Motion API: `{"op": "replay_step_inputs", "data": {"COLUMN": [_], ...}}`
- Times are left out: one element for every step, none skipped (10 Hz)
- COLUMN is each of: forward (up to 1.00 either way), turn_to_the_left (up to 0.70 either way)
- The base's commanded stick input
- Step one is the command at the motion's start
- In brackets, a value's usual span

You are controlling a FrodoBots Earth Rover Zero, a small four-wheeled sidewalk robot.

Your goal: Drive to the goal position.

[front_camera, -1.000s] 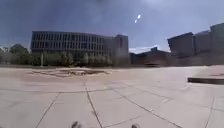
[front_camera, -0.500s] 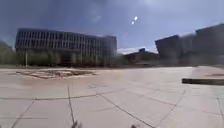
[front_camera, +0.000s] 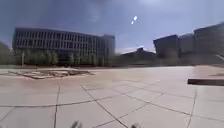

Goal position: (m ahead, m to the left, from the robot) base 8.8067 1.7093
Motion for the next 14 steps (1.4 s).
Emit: {"op": "replay_step_inputs", "data": {"forward": [0.85, 0.85, 0.85, 0.85, 0.85, 0.85, 0.85, 0.85, 0.85, 0.85, 0.85, 0.85, 0.85, 0.85], "turn_to_the_left": [0.03, 0.03, 0.03, 0.03, 0.03, 0.03, 0.03, 0.03, 0.03, 0.03, 0.03, 0.03, 0.03, 0.03]}}
